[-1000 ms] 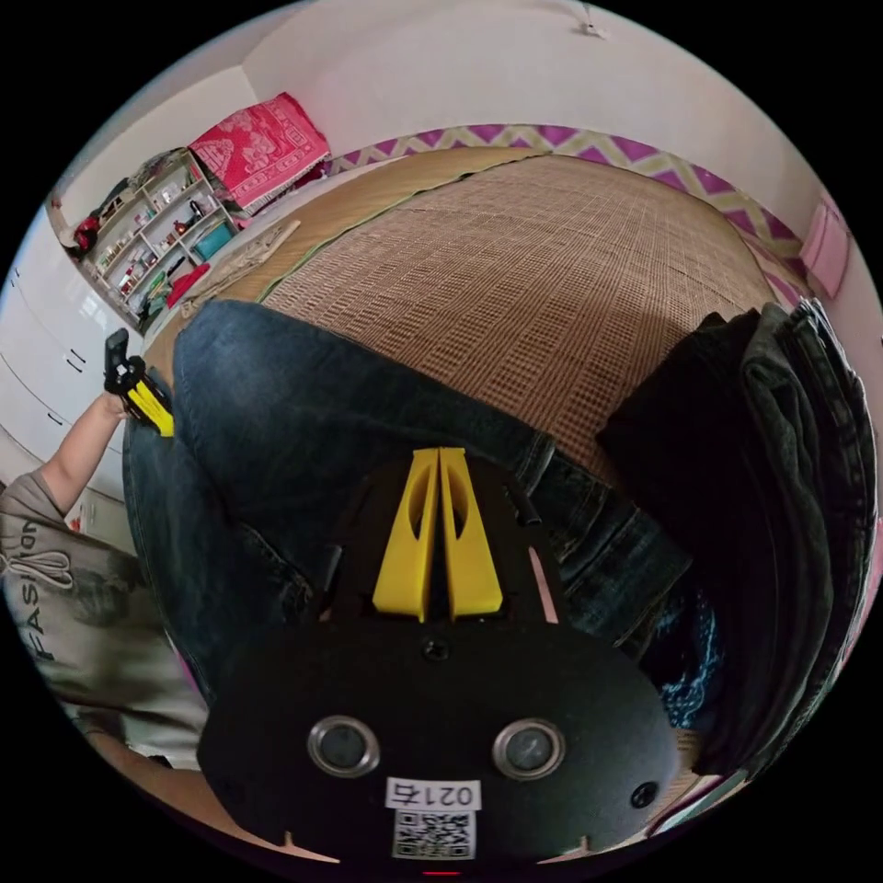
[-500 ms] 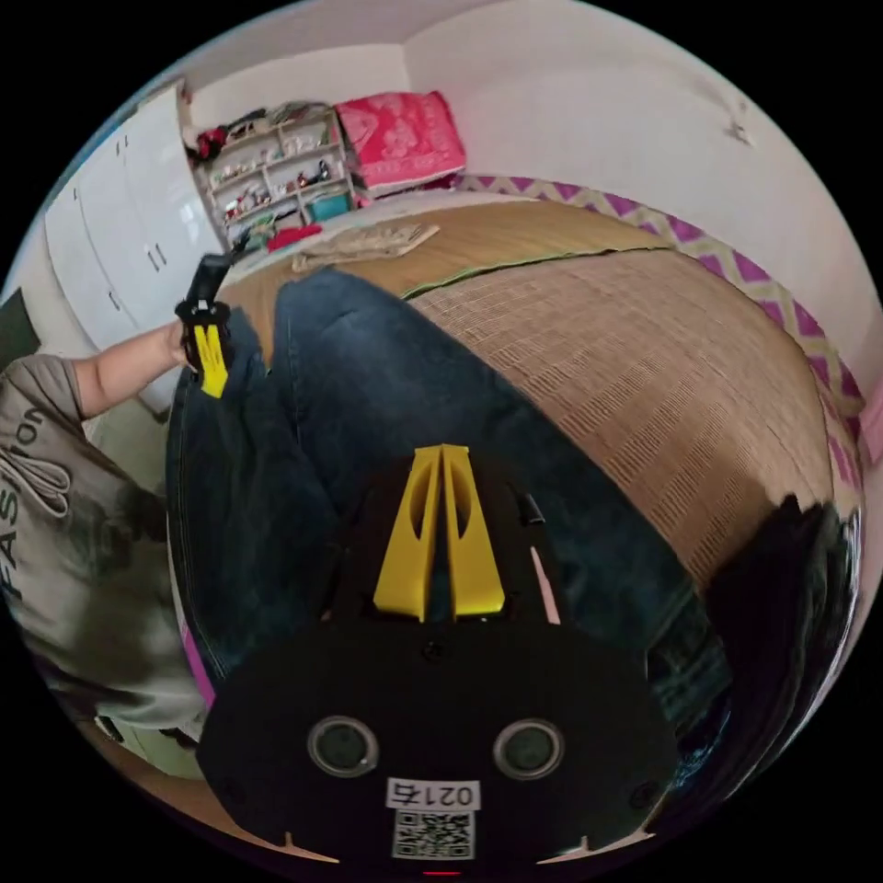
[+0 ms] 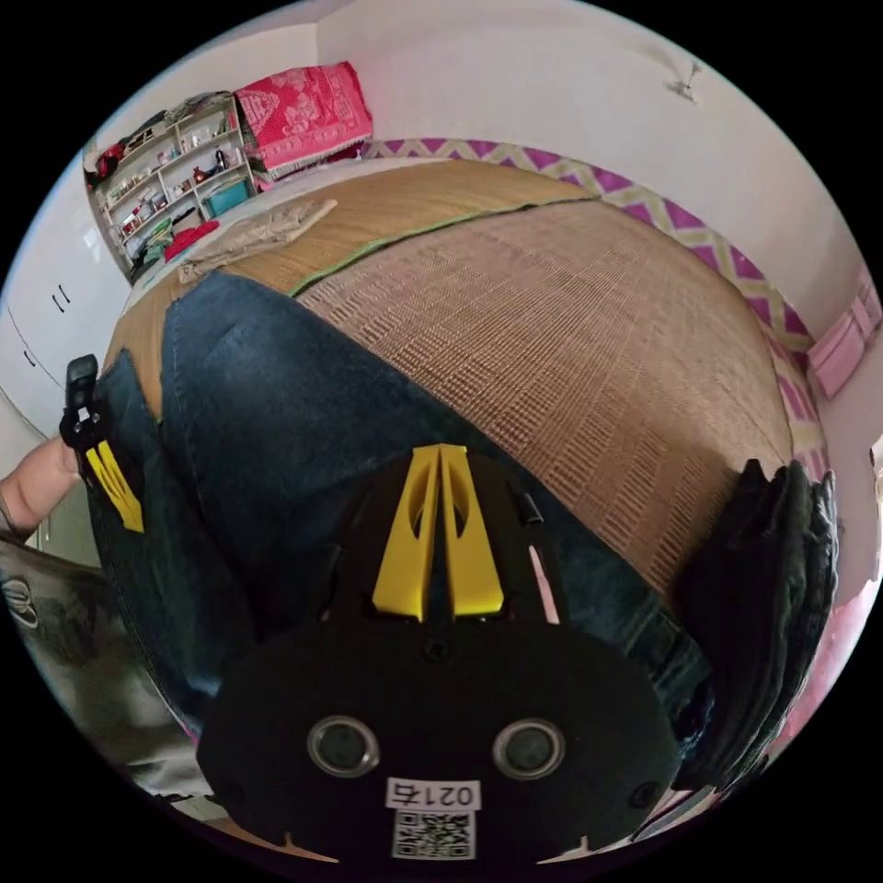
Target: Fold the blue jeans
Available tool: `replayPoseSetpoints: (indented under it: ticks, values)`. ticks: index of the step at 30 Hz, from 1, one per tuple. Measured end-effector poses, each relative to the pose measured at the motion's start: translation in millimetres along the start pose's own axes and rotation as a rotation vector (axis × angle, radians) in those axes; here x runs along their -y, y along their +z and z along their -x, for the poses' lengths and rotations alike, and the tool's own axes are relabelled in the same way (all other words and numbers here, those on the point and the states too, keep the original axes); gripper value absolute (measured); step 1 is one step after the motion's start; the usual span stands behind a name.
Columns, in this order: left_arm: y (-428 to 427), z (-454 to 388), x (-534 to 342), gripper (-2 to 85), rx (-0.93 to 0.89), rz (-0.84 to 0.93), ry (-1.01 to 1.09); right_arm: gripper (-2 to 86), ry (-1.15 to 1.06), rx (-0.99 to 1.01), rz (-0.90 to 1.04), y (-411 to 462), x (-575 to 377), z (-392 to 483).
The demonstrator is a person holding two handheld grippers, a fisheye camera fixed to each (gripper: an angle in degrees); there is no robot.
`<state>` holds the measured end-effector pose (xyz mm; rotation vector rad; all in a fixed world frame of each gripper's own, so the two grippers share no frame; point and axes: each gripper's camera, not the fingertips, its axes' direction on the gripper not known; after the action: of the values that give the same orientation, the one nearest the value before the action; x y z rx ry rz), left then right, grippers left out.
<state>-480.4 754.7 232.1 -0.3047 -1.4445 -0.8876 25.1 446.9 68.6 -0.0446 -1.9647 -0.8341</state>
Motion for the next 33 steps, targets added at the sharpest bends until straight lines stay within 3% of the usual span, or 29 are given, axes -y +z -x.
replayPoseSetpoints:
  ticks: [3,6,8,10,12,17,22,24,28,33]
  values:
    - [-41.9,-21.8,-35.2,-0.9,-0.111,-0.143,0.052,-0.9,-0.025,0.05,-0.032,-62.5,-39.4,17.1]
    - [-85.4,-41.3,-84.5,-0.9,-0.134,-0.282,0.036,-0.8,-0.138,0.015,0.164,-85.3,-86.7,59.9]
    - [-99.0,-52.3,-112.5,-0.9,-0.08,-0.313,0.018,-0.8,-0.17,-0.138,0.287,-74.7,-120.3,82.6]
    - [-105.4,-61.1,-137.4,-0.9,-0.024,-0.331,-0.014,-0.8,-0.134,-0.428,0.448,-31.4,-168.2,82.0]
    - [-110.5,-74.9,-165.6,-0.9,0.098,-0.355,-0.074,-0.9,-0.015,-0.404,0.277,-47.0,-195.6,72.9]
    - [-137.4,-109.2,-227.7,-0.7,0.282,-0.455,-0.196,-0.4,0.301,-0.276,0.123,-106.2,-245.2,43.2]
    - [-185.9,-145.9,-310.5,3.5,0.33,-0.639,-0.307,6.2,0.596,0.032,-0.172,-183.1,-358.6,43.0]
    - [-207.5,-154.8,-356.2,8.8,0.322,-0.748,-0.416,8.8,0.722,0.062,-0.202,-193.7,-401.3,46.6]
    - [-221.5,-157.3,-416.6,10.7,0.227,-0.904,-0.56,9.7,0.983,0.135,-0.295,-197.7,-491.8,57.4]
    - [-222.1,-169.2,-445.9,11.2,0.227,-0.995,-0.687,9.0,1.098,0.257,-0.414,-179.9,-530.9,54.3]
